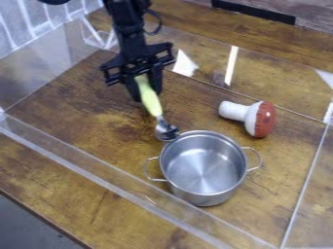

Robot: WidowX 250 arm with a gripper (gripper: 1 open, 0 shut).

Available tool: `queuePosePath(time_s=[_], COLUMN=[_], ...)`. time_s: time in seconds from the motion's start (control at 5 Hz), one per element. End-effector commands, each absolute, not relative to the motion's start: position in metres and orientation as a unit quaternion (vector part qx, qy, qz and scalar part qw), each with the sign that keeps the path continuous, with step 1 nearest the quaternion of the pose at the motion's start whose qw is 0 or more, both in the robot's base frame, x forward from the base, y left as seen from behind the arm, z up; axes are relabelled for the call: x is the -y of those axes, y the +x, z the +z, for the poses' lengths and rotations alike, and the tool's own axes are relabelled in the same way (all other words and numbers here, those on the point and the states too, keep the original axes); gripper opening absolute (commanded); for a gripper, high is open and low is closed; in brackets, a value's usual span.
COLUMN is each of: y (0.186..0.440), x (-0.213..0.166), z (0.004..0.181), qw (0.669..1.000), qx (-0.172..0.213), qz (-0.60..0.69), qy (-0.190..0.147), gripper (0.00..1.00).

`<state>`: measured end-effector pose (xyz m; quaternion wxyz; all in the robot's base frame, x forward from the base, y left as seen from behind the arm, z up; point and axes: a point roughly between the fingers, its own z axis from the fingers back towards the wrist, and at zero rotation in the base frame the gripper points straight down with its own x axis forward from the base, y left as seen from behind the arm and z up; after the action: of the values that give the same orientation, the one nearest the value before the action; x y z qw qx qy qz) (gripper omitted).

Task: Move the green spoon to the right

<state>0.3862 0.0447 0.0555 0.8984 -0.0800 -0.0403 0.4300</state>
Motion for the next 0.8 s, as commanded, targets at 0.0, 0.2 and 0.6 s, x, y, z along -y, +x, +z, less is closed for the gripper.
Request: queuePosePath(time_s=[0.0, 0.2, 0.6], y=[0.396, 0.399, 0.389], x=[-0.016, -0.001, -0.005], z=[0.072, 0.067, 0.065], qw=[0.907, 0.908, 0.939], qx=[0.066, 0.075, 0.083], qz=[0.409, 0.407, 0.331], qy=[-0.079, -0.068, -0.027], gripper=[0.00, 1.00, 0.00])
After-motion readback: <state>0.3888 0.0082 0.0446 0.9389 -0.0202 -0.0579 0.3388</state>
